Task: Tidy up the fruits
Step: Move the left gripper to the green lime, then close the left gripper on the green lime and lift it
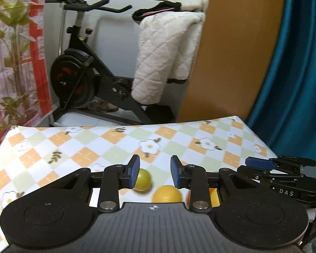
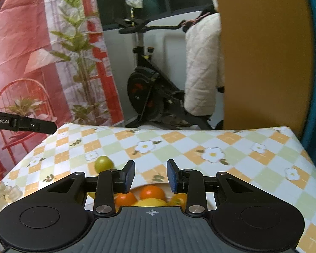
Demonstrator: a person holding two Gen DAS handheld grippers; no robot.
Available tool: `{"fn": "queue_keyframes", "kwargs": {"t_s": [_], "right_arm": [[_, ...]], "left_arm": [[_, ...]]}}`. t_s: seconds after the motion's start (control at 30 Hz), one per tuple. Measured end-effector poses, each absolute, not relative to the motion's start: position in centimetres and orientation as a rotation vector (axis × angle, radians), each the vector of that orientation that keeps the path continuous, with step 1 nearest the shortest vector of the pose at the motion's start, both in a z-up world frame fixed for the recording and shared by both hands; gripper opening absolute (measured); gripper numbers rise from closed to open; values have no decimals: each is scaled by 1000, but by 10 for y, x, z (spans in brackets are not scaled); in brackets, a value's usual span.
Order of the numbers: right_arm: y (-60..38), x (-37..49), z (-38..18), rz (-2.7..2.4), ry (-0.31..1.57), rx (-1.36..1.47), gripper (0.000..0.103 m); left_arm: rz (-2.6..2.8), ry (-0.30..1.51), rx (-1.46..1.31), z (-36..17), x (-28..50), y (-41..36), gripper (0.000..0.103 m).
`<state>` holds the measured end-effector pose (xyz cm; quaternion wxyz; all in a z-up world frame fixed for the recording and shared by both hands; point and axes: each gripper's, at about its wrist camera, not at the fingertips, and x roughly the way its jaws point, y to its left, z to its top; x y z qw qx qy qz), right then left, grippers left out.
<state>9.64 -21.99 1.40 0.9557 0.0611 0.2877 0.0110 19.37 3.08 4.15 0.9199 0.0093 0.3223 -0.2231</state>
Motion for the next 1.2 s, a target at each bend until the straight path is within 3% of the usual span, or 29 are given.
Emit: {"fn": "queue_keyframes", "kwargs": {"t_s": [0.4, 0.57, 1.2], "right_arm": [[-158, 154, 4, 124, 657, 35, 39], [-137, 184, -10, 163, 716, -11, 43], [-106, 268, -62, 238, 953, -111, 44]], "left_arm": [[-448, 717, -25, 17, 230, 59, 34], [-482, 762, -72, 0, 254, 62, 46], [-627, 941, -194, -74, 310, 49, 51]]}}
